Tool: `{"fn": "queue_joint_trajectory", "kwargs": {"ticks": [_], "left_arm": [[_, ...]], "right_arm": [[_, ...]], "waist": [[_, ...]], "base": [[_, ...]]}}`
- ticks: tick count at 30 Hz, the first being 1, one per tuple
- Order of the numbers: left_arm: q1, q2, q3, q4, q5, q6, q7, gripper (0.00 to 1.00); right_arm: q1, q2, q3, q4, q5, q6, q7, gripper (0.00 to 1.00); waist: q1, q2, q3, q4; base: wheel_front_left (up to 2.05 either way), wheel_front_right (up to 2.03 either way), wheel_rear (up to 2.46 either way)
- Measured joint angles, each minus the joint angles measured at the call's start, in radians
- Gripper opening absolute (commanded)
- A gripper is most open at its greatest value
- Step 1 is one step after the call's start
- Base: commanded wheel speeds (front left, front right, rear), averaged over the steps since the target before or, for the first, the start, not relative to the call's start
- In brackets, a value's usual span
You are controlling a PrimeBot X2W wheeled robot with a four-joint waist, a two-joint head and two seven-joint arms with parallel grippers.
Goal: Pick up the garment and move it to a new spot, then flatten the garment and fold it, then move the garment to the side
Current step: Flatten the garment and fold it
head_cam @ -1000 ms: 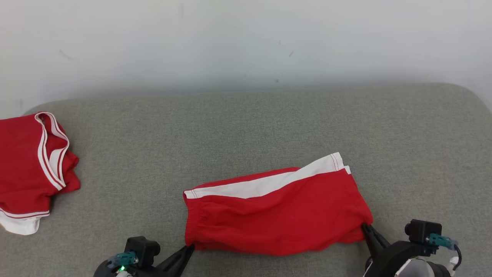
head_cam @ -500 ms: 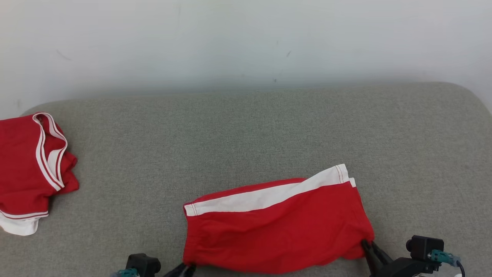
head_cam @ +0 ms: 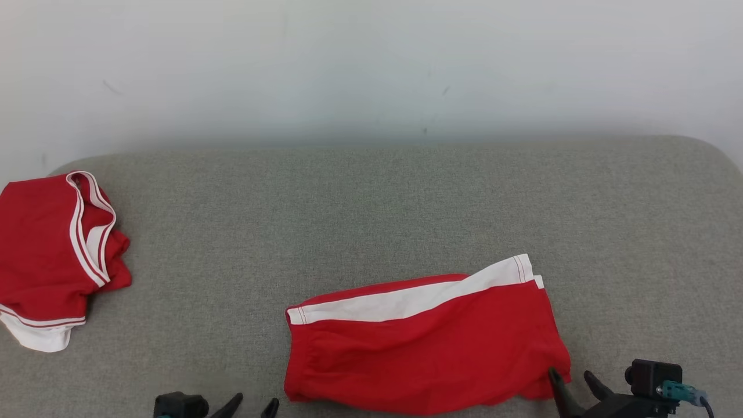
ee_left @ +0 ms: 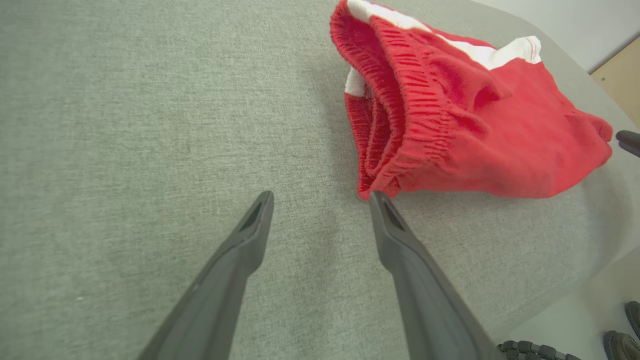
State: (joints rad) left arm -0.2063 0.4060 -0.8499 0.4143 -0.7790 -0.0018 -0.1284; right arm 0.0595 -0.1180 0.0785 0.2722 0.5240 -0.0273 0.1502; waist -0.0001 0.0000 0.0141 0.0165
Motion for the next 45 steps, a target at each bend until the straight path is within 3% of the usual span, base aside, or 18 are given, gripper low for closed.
{"fn": "queue_joint_trajectory", "kwargs": {"ticks": [5,9,12,18,28,45], "left_arm": [[0.021,0.013,0.063,-0.043,-0.018,0.039,-0.068,1.00],[0.022,0.009,0.172,-0.105,-0.040,0.095,-0.121,1.00],[0.025,-0.002,0.221,-0.153,-0.040,0.108,-0.123,1.00],[0.043,0.006,0.248,-0.201,0.032,0.117,-0.123,1.00],[0.152,0.027,0.335,-0.281,0.127,0.126,-0.123,1.00],[0.282,-0.027,0.492,-0.331,0.219,0.126,-0.100,1.00]], "right_arm": [[0.035,-0.040,-0.013,-0.046,-0.052,-0.038,-0.001,1.00],[0.051,-0.033,-0.034,-0.104,-0.070,-0.062,-0.037,1.00],[0.051,-0.026,-0.055,-0.138,-0.073,-0.071,-0.065,1.00],[0.026,0.022,-0.070,-0.185,-0.046,-0.069,-0.127,1.00],[0.004,0.042,-0.041,-0.193,-0.031,-0.057,-0.178,1.00],[0.002,0.049,-0.036,-0.218,0.015,-0.025,-0.230,1.00]], "waist": [[0.0000,0.0000,-0.018,0.002],[0.0000,0.0000,-0.037,0.002],[0.0000,0.0000,-0.044,0.002],[0.0001,0.0000,-0.063,-0.002],[0.0001,0.0000,-0.092,-0.017],[0.0000,-0.0001,-0.098,0.035]], "base": [[0.00,0.00,0.00],[0.00,0.00,0.00],[0.00,0.00,0.00],[0.00,0.00,0.00],[0.00,0.00,0.00],[0.00,0.00,0.00]]}}
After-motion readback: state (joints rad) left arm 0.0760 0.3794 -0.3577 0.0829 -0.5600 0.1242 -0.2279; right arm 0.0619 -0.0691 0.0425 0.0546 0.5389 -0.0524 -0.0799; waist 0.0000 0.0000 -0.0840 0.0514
